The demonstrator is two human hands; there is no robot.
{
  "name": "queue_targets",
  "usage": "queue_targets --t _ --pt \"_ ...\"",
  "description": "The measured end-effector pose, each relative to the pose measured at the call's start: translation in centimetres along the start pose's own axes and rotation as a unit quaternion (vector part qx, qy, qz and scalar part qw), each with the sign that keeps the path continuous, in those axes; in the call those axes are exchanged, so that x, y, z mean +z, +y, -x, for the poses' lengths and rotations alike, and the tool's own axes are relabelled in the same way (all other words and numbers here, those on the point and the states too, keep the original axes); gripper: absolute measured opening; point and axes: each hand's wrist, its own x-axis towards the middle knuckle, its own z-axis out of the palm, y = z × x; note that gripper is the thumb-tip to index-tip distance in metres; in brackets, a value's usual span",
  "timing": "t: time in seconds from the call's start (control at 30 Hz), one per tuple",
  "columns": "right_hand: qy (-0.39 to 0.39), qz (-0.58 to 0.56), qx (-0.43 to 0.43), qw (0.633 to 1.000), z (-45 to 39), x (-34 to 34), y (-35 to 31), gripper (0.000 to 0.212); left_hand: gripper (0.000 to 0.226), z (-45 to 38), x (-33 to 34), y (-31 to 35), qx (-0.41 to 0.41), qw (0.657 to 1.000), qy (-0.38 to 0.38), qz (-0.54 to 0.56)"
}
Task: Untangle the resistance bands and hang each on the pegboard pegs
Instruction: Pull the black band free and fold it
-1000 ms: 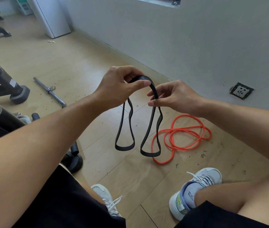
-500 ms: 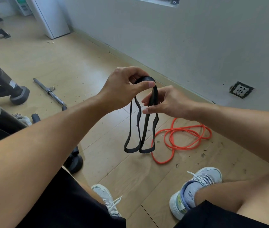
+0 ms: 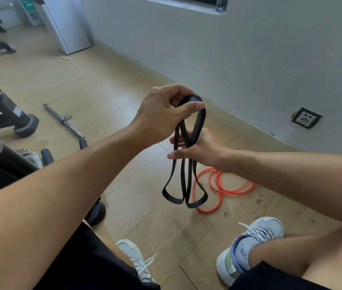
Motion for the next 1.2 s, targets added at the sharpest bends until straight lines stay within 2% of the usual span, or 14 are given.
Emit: queue_targets --t 0.17,0.3,0.43,0.57,0.67,0.77,0.83,0.93,1.03,1.13,1.2 --pt "0.021 -0.068 0.024 0.997 -0.3 1.5 -0.3 0.033 0.018 0.0 -0.1 0.7 -0.005 0.999 0.024 0.025" --pt "0.036 -0.051 0.024 0.998 -0.7 1.8 0.5 0.014 0.018 -0.4 -0.8 0.5 -0.02 0.994 0.058 0.093" --pt "0.062 -0.031 0.015 0.997 -1.1 0.5 1.2 0.012 0.016 -1.0 -2.8 -1.6 -0.055 0.975 0.096 0.191" --pt "0.046 -0.006 0.017 0.999 -1.6 -1.1 1.9 0.018 0.015 -1.4 -4.9 -4.8 -0.099 0.966 0.102 0.216" --pt "0.031 0.045 0.032 0.998 -1.4 -2.1 2.4 0.018 0.025 -0.9 -6.7 -9.0 -0.185 0.965 0.056 0.176" --pt "0.002 0.095 0.039 0.995 -0.8 -2.7 2.1 0.026 0.035 1.2 -7.9 -12.7 -0.293 0.948 -0.044 0.115" --pt "-0.01 0.132 0.026 0.991 -0.6 -3.0 1.6 0.024 0.042 2.1 -8.3 -13.5 -0.328 0.938 -0.087 0.066" --pt "-0.006 0.196 0.005 0.981 -0.6 -3.6 0.7 0.02 0.059 1.7 -8.0 -12.4 -0.302 0.949 -0.088 -0.003" --pt "-0.02 0.231 0.008 0.973 -0.5 -4.2 -0.3 0.034 0.065 0.8 -6.0 -9.8 -0.218 0.965 -0.122 -0.082" --pt "-0.057 0.25 0.022 0.966 -0.3 -4.4 -0.9 0.047 0.074 0.3 -2.8 -7.6 -0.15 0.955 -0.2 -0.16" --pt "-0.046 0.262 0.019 0.964 -0.2 -4.3 -1.0 0.05 0.069 0.1 -0.9 -6.8 -0.126 0.944 -0.235 -0.193"
